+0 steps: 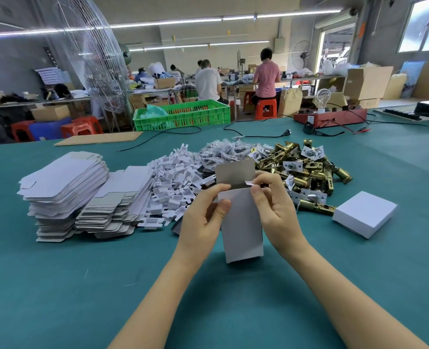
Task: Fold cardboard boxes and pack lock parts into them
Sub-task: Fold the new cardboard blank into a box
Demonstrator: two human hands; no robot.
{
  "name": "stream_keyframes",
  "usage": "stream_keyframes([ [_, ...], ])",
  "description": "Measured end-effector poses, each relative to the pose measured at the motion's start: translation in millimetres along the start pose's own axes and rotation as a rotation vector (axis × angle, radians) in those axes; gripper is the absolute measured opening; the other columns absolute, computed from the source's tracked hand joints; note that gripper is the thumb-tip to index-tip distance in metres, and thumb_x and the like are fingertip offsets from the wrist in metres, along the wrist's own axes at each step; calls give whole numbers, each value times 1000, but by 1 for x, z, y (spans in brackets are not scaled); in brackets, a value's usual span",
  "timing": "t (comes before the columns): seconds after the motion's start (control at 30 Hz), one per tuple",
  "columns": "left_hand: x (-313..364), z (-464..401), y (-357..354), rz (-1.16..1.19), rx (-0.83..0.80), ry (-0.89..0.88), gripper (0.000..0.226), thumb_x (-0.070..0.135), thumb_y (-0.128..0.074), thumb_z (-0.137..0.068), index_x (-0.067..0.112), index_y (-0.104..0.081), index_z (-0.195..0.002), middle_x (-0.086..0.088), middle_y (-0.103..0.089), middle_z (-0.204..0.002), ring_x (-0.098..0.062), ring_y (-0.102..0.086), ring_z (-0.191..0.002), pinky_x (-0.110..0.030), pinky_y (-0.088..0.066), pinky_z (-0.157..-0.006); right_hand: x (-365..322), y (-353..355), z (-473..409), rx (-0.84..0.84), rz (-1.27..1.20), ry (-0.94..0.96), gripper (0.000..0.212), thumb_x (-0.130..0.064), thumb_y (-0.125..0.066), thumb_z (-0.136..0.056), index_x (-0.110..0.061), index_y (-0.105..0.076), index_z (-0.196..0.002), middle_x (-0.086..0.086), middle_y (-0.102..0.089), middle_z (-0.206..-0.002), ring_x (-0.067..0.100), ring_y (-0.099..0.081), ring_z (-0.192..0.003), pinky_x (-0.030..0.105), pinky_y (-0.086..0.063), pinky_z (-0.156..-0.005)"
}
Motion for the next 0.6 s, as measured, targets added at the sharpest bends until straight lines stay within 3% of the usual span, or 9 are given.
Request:
stream_keyframes([
  [0.07,0,0,-2,-17,9,-29,22,22,-55,-94,30,-60,-114,5,-59,-109,1,-54,-72,-11,-42,-71,1,1,-1,-2,17,-15,4,-21,-48,-95,-25,-49,-94,-20,-53,-121,17,-57,-78,22,-43,-68],
  [0.13,0,0,-1,-3,24,-40,22,21,-55,-94,31,-60,-113,12,-52,-122,1,-58,-79,-11,-44,-75,1,1,-1,-4,17,-18,4,-22,-48,-94,-26,-48,-92,-21,-48,-131,21,-59,-88,22,-45,-74],
  [0.3,0,0,0,-22,32,-67,30,10,-55,-97,36,-59,-113,39,-44,-125,-6,-59,-96,-11,-44,-82,0,0,-2,4,16,-3,4,-22,-49,-93,-26,-47,-93,-14,-52,-125,23,-57,-93,32,-47,-80],
  [0.43,0,-1,-1,-33,36,-102,25,6,-55,-96,20,-60,-117,16,-48,-123,2,-57,-86,-10,-45,-76,2,-1,-1,6,-9,3,6,-18,-48,-93,-20,-47,-98,-9,-56,-110,22,-55,-89,34,-45,-78],
  [0.53,0,-1,-2,-28,51,-96,24,4,-56,-95,19,-58,-114,16,-46,-120,2,-56,-79,-10,-44,-72,0,0,0,28,-29,-3,14,-20,-51,-92,-26,-44,-102,-14,-54,-103,14,-56,-86,27,-45,-75],
  [0.6,-2,0,-3,-23,54,-82,24,3,-57,-95,20,-58,-113,17,-47,-119,0,-57,-79,-10,-45,-72,-5,0,0,50,-46,7,20,-22,-55,-90,-30,-40,-101,-8,-53,-105,14,-57,-82,26,-47,-72],
])
Point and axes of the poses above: each hand's wrist, its own z-axis away from the middle knuckle, its own y-axis out of the back of the hand, x = y × z, the point moved 6 cm from there along -z, towards the middle knuckle
